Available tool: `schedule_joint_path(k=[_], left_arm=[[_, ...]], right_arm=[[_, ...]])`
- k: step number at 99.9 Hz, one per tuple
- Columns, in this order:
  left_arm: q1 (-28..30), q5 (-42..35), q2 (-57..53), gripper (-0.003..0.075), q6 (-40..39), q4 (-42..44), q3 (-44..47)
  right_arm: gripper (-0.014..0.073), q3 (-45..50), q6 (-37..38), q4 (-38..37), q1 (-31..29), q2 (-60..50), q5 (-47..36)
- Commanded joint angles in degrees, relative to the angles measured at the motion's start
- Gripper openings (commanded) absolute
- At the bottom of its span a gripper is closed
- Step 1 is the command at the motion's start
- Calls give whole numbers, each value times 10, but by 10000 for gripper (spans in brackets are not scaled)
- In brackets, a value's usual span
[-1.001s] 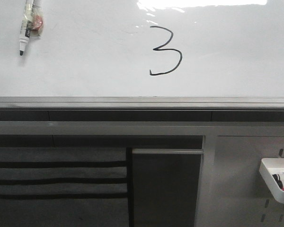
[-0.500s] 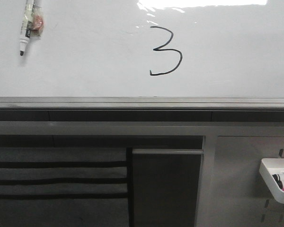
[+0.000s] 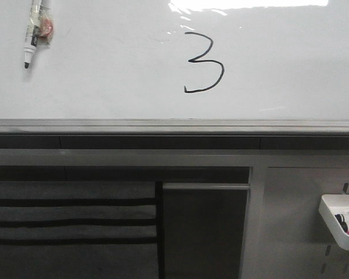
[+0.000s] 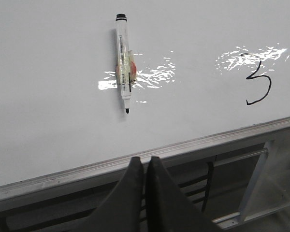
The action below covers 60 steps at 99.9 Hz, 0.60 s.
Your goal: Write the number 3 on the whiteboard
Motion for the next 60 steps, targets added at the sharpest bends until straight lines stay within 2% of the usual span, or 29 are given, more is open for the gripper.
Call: schedule_joint_path(k=[1, 13, 23, 49, 60], left_arm=[[2, -49, 4, -18, -7, -10, -16], [2, -48, 4, -18, -7, 7, -16], [2, -54, -7, -18, -9, 70, 8], [70, -217, -140, -18, -12, 81, 175], [92, -258, -192, -18, -12, 71, 245]], right_arm=[[-74, -14, 1, -6, -5, 2, -33], [-74, -14, 1, -6, -5, 2, -33], [-74, -14, 1, -6, -5, 2, -33], [-74, -14, 1, -6, -5, 2, -33], [-74, -14, 1, -6, -5, 2, -33]])
